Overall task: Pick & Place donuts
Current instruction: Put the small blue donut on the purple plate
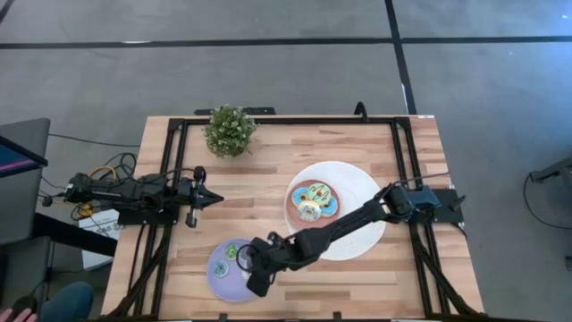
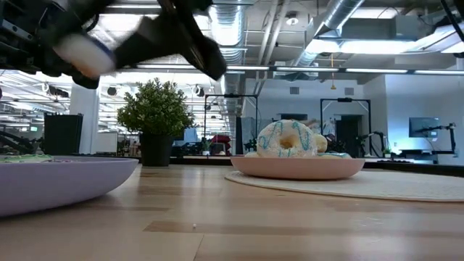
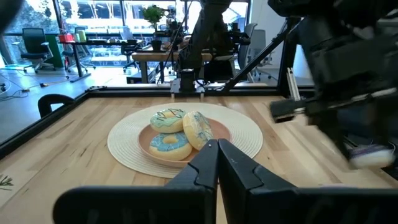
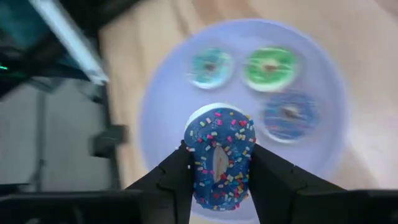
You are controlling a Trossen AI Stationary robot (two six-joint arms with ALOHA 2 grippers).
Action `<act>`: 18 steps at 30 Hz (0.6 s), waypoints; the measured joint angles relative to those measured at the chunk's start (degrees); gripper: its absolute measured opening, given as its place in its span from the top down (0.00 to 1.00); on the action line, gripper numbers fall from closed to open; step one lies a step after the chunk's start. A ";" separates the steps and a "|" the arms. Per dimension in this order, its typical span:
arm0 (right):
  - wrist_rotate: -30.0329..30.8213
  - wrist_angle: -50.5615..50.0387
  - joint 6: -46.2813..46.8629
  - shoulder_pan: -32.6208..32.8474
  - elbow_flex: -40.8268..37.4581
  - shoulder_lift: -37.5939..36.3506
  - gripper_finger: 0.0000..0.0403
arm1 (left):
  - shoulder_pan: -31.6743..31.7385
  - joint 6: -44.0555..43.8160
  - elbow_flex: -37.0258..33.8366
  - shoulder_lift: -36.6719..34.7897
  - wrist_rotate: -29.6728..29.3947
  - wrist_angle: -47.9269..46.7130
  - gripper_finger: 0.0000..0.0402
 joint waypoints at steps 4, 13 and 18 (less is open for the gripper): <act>0.25 -3.88 -1.56 -1.14 -0.04 0.00 0.67 | 0.01 0.00 0.01 0.01 0.00 0.00 1.00; -8.00 -1.10 -2.43 -1.92 0.05 4.08 0.56 | 0.02 0.00 0.00 0.02 0.00 0.00 1.00; -10.53 1.26 -0.71 -2.13 -0.07 5.52 0.49 | 0.01 0.00 0.01 0.00 0.00 0.00 1.00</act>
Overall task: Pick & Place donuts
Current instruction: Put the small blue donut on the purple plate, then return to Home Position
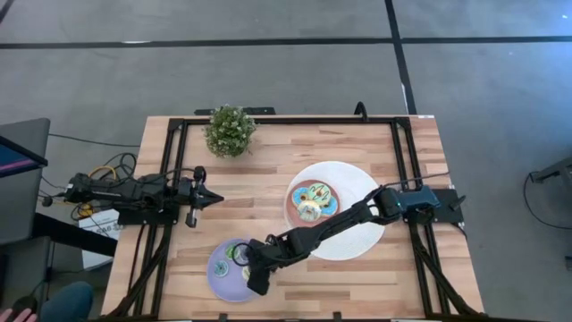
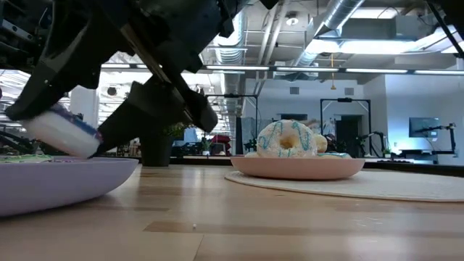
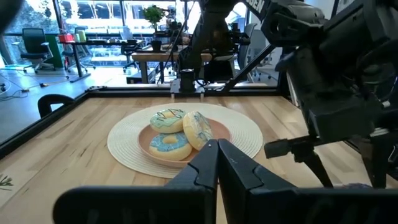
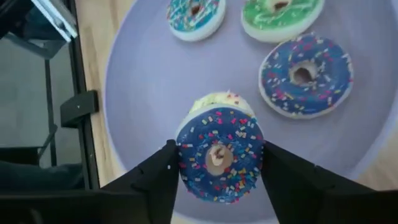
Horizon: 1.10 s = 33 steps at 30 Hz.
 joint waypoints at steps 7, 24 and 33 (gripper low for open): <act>0.38 -0.14 1.46 -0.62 0.02 -0.23 0.38 | 0.01 0.00 0.00 0.02 0.00 0.00 1.00; -5.83 -9.90 0.96 -4.20 16.65 -0.65 0.30 | 0.01 0.00 -0.01 0.02 0.00 0.00 1.00; -4.55 -16.06 -8.45 -3.40 19.98 -0.51 0.59 | 0.00 0.00 -0.01 0.02 0.00 0.00 1.00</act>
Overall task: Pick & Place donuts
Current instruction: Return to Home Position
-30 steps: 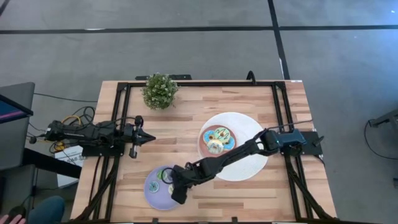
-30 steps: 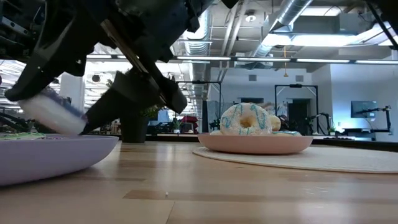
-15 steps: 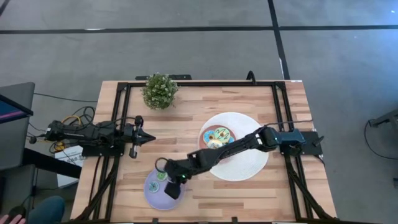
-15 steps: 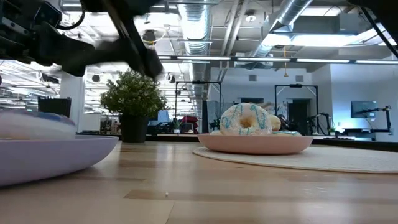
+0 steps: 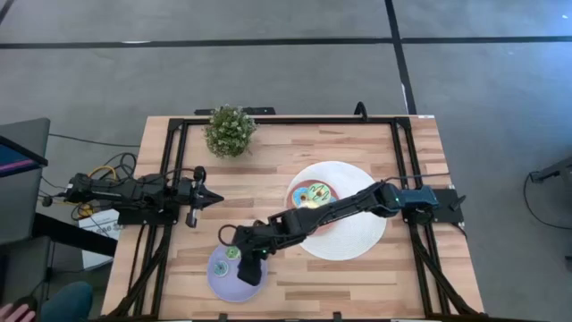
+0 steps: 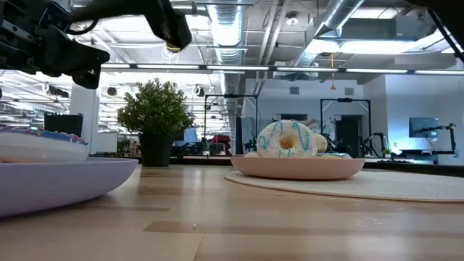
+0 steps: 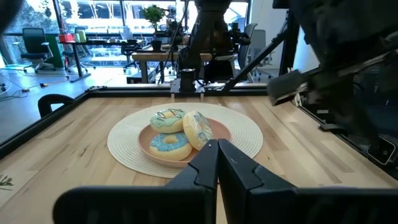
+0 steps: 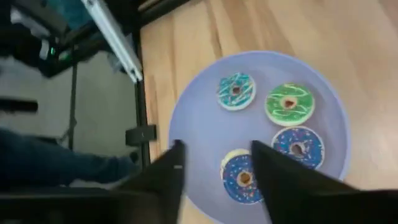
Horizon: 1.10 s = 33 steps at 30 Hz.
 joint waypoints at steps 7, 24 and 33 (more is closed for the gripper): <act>-0.42 -8.59 -10.86 -1.26 -0.04 -0.40 0.96 | 0.01 0.00 0.00 0.00 0.00 0.00 1.00; -0.45 3.36 -28.55 -3.78 -62.69 -51.38 1.00 | 0.00 0.00 0.02 0.75 0.01 0.01 1.00; 6.69 58.43 -31.20 -10.41 -109.79 -79.85 1.00 | 0.01 0.00 0.00 0.87 0.01 -0.02 1.00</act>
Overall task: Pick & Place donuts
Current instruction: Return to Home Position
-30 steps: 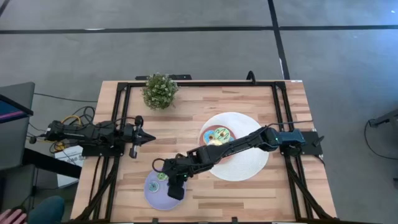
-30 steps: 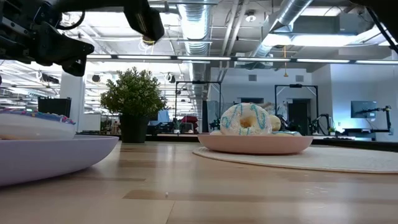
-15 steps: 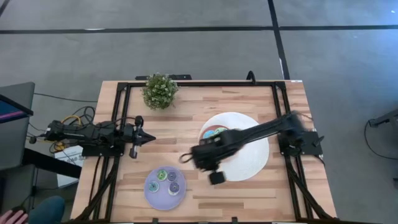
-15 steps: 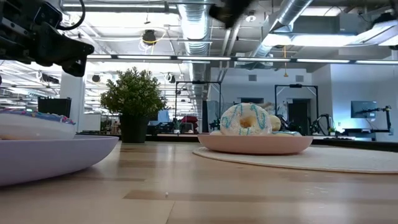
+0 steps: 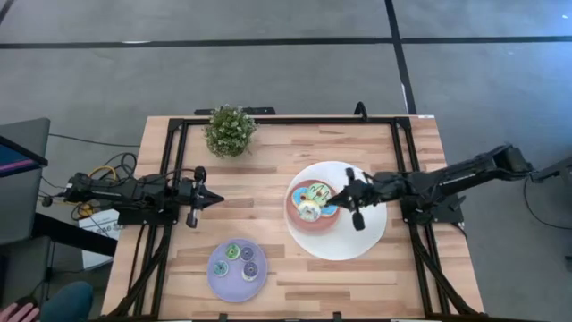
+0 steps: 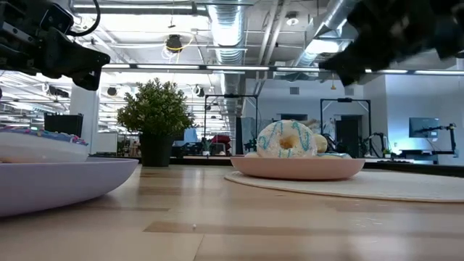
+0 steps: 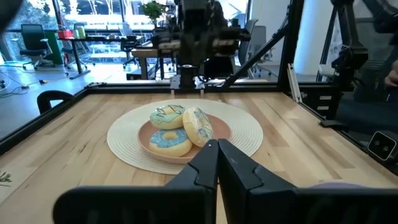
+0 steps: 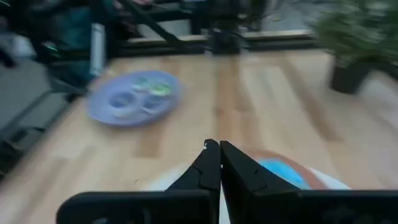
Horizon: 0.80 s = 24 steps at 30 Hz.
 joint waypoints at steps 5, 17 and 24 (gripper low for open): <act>-0.01 2.61 1.44 -2.96 -8.36 -7.28 1.00 | 0.00 0.00 0.02 0.00 -0.01 0.00 1.00; -0.03 2.51 4.95 -3.22 -20.24 -28.65 1.00 | -0.01 0.00 0.01 0.00 0.00 0.01 1.00; -1.55 -8.87 7.13 -3.22 -21.83 -43.22 1.00 | -0.01 0.00 0.02 0.00 0.01 0.00 1.00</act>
